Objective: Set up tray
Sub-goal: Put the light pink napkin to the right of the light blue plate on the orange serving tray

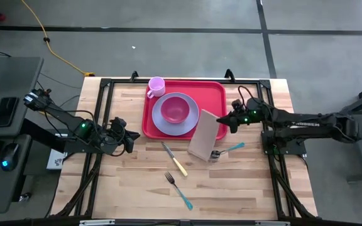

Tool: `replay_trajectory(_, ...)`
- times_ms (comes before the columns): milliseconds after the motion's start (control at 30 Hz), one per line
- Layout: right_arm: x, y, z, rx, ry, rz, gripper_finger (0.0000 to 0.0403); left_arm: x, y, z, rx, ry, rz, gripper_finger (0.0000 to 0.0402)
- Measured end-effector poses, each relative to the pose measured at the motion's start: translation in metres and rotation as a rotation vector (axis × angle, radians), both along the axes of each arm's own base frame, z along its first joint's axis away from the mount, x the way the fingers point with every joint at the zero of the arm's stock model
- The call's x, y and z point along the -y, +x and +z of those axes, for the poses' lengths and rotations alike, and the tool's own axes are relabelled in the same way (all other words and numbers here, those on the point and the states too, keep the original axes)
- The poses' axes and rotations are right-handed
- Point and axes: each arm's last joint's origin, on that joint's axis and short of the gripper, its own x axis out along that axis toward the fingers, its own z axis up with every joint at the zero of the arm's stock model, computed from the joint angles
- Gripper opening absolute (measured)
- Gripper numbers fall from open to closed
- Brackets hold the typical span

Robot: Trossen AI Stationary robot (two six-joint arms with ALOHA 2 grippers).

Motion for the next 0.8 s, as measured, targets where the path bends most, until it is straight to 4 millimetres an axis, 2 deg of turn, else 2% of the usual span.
replay_trajectory(467,0.037,-0.027,-0.012,-0.171,-0.094,-0.178,0.0000,0.000,0.000,0.000,-0.006,0.002,-0.001,0.0085)
replay_trajectory(800,0.058,-0.032,-0.022,-0.232,-0.127,-0.248,0.0000,-0.001,-0.002,-0.002,-0.033,0.018,-0.001,0.0085)
